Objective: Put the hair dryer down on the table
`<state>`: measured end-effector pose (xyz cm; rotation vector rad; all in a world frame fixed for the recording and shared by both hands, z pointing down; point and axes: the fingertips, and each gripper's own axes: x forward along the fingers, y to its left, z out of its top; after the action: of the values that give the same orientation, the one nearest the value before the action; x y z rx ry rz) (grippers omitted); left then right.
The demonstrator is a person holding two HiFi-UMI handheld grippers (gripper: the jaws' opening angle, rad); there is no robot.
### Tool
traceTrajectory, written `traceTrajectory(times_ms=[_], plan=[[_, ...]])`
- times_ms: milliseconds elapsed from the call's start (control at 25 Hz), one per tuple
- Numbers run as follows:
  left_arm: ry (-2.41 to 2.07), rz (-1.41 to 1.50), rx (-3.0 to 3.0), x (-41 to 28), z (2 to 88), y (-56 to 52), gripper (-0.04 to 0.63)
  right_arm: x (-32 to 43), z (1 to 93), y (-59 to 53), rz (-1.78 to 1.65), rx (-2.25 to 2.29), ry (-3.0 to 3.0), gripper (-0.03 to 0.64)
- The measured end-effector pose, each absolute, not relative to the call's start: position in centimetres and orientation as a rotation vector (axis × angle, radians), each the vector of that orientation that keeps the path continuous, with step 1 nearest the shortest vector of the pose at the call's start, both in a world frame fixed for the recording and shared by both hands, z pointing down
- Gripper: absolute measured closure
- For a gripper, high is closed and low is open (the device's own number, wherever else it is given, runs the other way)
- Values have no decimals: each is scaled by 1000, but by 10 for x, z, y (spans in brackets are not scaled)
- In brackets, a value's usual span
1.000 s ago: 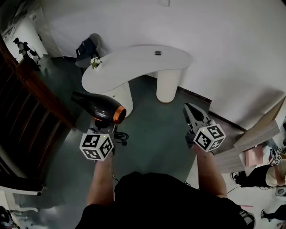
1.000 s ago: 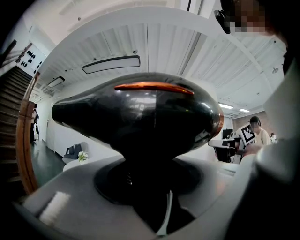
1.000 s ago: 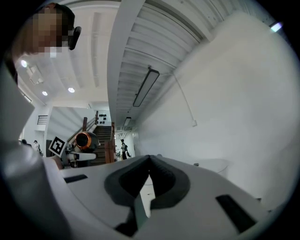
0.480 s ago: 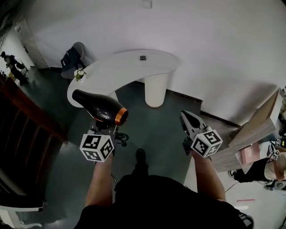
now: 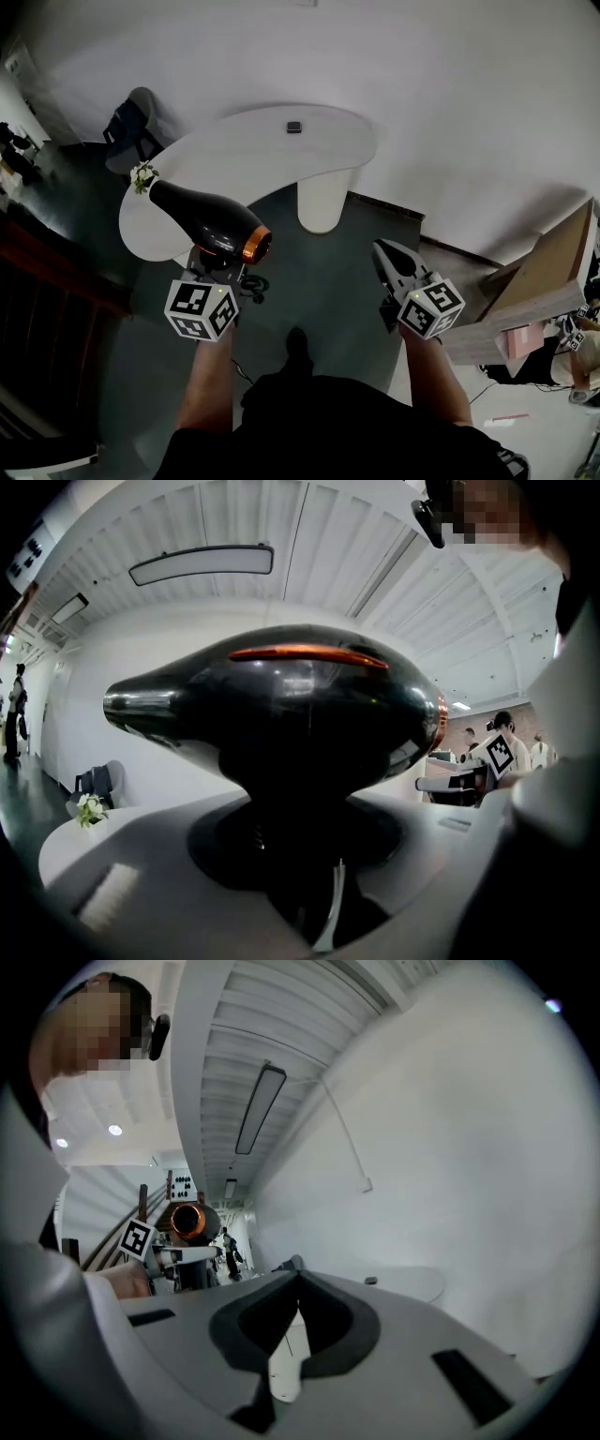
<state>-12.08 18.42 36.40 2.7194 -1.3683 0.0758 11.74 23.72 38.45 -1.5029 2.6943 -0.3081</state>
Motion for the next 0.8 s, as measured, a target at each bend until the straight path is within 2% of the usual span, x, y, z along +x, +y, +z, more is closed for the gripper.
traceTrajectory(times_ms=[240,800], plan=[[-1328,74,2754,-127,360,83,419,101,379,141,-305,-1515,2689,611],[-1362,72,2773,-137,350,-44,417,111,379,15,-307,-1540,2650,611]])
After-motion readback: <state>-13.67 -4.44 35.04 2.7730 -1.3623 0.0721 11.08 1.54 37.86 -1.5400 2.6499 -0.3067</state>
